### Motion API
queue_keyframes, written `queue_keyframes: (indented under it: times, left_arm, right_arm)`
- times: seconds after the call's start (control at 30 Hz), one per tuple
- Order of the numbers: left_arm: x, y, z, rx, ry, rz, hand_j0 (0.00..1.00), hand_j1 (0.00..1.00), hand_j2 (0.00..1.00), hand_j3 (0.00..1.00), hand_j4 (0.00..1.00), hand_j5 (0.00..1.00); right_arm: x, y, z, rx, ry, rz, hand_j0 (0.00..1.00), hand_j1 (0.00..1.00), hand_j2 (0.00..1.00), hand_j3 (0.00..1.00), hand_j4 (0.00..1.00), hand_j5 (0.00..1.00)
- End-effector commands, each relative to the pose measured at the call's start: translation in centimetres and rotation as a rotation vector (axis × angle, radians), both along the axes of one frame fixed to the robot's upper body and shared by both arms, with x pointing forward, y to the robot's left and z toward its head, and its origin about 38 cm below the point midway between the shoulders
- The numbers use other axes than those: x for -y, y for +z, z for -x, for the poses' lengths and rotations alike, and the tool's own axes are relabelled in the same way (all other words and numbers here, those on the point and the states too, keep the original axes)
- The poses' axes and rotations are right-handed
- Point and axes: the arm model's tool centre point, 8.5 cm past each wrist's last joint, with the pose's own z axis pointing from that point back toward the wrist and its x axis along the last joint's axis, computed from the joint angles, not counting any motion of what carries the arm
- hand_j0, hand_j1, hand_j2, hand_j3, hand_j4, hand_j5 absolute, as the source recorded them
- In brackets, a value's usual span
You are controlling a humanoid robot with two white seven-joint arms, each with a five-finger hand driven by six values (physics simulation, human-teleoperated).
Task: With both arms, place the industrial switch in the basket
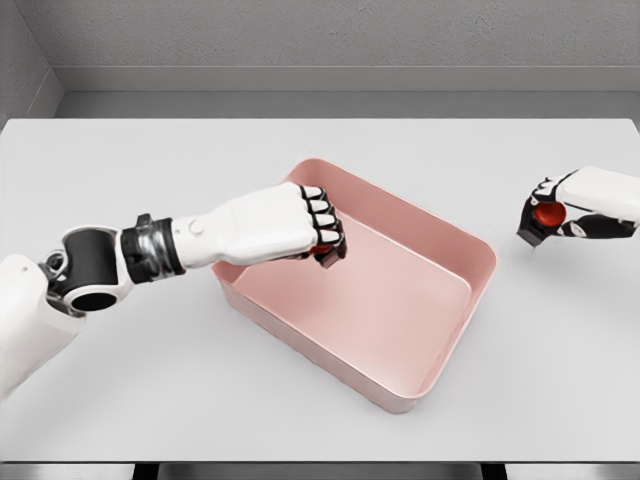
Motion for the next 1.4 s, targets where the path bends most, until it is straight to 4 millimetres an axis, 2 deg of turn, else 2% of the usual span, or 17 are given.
queue_keyframes:
  times: [0.0, 0.27, 0.3, 0.37, 0.43, 0.47, 0.53, 0.7, 0.77, 0.93, 1.07, 1.37]
  left_arm:
    - [0.2, -0.1, 0.1, -0.011, -0.007, 0.005, 1.00, 1.00, 1.00, 1.00, 1.00, 1.00]
    - [-0.2, 0.5, 0.0, -0.004, -0.001, 0.016, 1.00, 1.00, 1.00, 1.00, 1.00, 1.00]
    - [-0.8, 1.6, -0.2, 0.012, 0.000, 0.022, 1.00, 1.00, 1.00, 1.00, 1.00, 1.00]
    - [-5.0, 3.4, -0.9, -0.009, 0.047, -0.004, 1.00, 1.00, 1.00, 1.00, 1.00, 1.00]
    - [-11.4, 5.1, -0.9, -0.026, 0.151, -0.098, 1.00, 1.00, 1.00, 1.00, 1.00, 1.00]
    - [-13.1, 5.5, -0.7, -0.031, 0.180, -0.133, 1.00, 1.00, 1.00, 1.00, 1.00, 1.00]
    - [-15.1, 5.9, -0.5, -0.027, 0.218, -0.193, 1.00, 1.00, 1.00, 1.00, 1.00, 1.00]
    - [-14.6, 5.3, -0.4, -0.042, 0.206, -0.192, 1.00, 1.00, 1.00, 1.00, 1.00, 1.00]
    - [-14.5, 5.0, -0.3, -0.052, 0.202, -0.189, 1.00, 1.00, 1.00, 1.00, 1.00, 1.00]
    - [-13.4, 3.3, 0.0, -0.092, 0.172, -0.185, 1.00, 1.00, 1.00, 1.00, 1.00, 1.00]
    - [-13.5, 1.7, 0.6, -0.135, 0.172, -0.190, 1.00, 1.00, 1.00, 1.00, 1.00, 1.00]
    - [-13.6, 2.0, 0.5, -0.124, 0.175, -0.190, 1.00, 1.00, 1.00, 1.00, 1.00, 1.00]
  right_arm:
    - [-0.1, 0.6, 0.3, 0.006, 0.012, 0.002, 0.46, 0.46, 0.46, 0.46, 0.46, 0.46]
    - [-1.8, 2.8, 0.7, 0.053, 0.074, 0.004, 0.46, 0.46, 0.46, 0.46, 0.46, 0.46]
    - [-2.3, 3.0, 0.9, 0.059, 0.089, 0.001, 0.46, 0.46, 0.46, 0.46, 0.46, 0.46]
    - [-2.5, 3.7, 1.1, 0.073, 0.101, 0.008, 0.46, 0.46, 0.46, 0.46, 0.46, 0.46]
    - [-2.9, 4.2, 1.3, 0.083, 0.119, 0.008, 0.46, 0.46, 0.46, 0.46, 0.46, 0.46]
    - [-3.2, 4.6, 1.3, 0.092, 0.126, 0.007, 0.46, 0.46, 0.46, 0.46, 0.46, 0.46]
    - [-3.7, 5.1, 1.4, 0.107, 0.142, 0.004, 0.46, 0.46, 0.46, 0.46, 0.46, 0.46]
    - [-4.9, 5.8, 1.4, 0.116, 0.182, 0.009, 0.46, 0.46, 0.46, 0.46, 0.46, 0.46]
    - [-6.5, 5.7, 0.9, 0.119, 0.220, -0.008, 0.46, 0.46, 0.46, 0.46, 0.46, 0.46]
    - [-7.2, 6.6, 0.9, 0.141, 0.240, -0.016, 0.46, 0.46, 0.46, 0.46, 0.46, 0.46]
    - [-7.6, 6.8, 0.9, 0.149, 0.251, -0.022, 0.45, 0.45, 0.45, 0.45, 0.45, 0.45]
    - [-10.8, 6.6, 0.3, 0.167, 0.314, -0.090, 0.45, 0.45, 0.45, 0.45, 0.45, 0.45]
